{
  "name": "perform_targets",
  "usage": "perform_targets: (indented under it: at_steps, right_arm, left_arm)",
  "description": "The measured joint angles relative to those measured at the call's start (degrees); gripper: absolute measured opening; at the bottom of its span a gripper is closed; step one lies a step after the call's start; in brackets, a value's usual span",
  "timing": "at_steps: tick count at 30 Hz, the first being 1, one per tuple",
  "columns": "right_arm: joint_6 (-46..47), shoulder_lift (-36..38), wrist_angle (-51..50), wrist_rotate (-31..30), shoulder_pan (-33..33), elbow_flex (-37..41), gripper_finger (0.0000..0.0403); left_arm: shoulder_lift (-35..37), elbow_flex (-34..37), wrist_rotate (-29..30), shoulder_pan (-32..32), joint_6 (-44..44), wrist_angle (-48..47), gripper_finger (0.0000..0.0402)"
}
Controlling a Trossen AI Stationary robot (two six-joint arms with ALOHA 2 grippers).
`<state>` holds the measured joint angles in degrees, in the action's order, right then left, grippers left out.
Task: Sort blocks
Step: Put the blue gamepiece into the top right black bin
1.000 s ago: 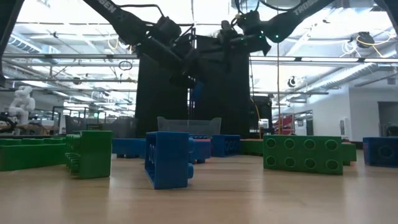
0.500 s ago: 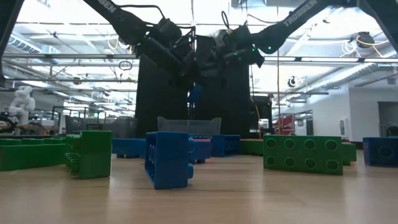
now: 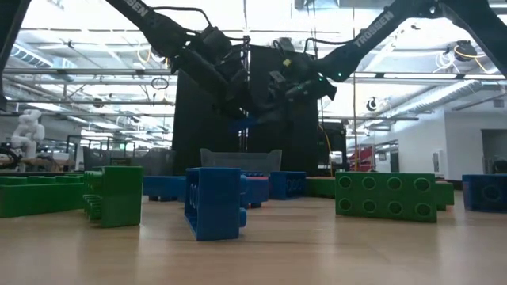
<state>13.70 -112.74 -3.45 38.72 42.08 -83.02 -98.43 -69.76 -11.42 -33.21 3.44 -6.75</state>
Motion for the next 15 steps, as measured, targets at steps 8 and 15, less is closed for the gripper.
perform_targets:
  at_steps: [8,15]
  right_arm:
    - [0.2,0.9,-2.1,-1.1,1.5,0.0,0.0134]
    - [1.1,3.7,-2.0,4.5,1.8,0.0,0.0134]
  left_arm:
    - [0.0,0.0,0.6,0.0,0.1,-0.2,0.0334]
    - [0.6,0.0,1.0,0.1,-1.5,-0.4,0.0334]
